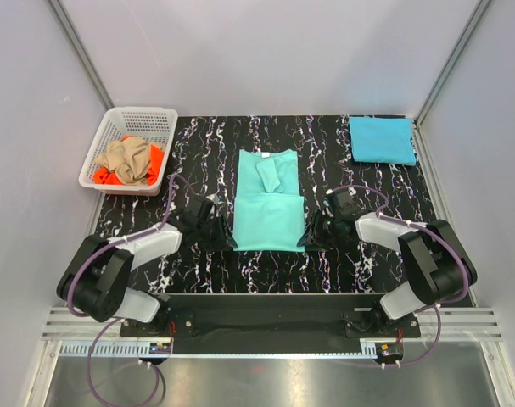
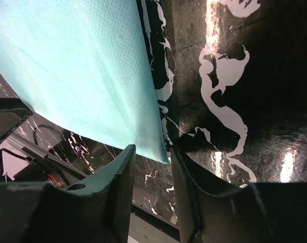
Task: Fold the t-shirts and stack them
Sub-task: Fold the tshirt
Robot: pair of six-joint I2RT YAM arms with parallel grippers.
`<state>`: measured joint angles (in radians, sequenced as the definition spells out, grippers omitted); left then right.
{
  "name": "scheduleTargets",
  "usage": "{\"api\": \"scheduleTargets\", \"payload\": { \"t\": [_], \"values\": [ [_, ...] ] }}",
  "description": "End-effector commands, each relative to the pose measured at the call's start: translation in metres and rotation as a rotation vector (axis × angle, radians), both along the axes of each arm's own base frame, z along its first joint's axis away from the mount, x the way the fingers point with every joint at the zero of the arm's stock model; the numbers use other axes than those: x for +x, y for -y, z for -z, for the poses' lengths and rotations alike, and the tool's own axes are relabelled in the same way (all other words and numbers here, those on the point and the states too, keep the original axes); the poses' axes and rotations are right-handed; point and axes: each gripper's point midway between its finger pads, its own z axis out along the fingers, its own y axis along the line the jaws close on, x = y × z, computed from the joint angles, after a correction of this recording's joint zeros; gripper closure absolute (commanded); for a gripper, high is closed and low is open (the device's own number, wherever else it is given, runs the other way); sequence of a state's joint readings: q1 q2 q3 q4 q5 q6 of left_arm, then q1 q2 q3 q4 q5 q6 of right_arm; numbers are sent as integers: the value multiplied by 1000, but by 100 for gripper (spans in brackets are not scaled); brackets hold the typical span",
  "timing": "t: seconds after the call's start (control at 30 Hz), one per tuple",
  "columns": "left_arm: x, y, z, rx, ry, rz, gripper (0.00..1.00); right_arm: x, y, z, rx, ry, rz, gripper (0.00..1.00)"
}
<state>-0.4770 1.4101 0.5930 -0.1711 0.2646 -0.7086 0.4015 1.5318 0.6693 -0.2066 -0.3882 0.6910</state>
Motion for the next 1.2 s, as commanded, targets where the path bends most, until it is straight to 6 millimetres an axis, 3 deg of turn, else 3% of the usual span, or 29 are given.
{"api": "scheduleTargets", "payload": {
  "t": [0.0, 0.33, 0.73, 1.17],
  "values": [
    [-4, -5, -1, 20, 16, -2, 61, -12, 7, 9, -39, -20, -2, 58],
    [-14, 1, 10, -28, -15, 2, 59, -21, 8, 17, -24, -43, 3, 60],
    [-23, 1, 25, -4, -52, 5, 65, -32, 11, 28, -34, -75, 16, 61],
    [-23, -21, 25, 154, -9, -8, 64, -36, 23, 29, -100, -76, 37, 60]
  ]
}}
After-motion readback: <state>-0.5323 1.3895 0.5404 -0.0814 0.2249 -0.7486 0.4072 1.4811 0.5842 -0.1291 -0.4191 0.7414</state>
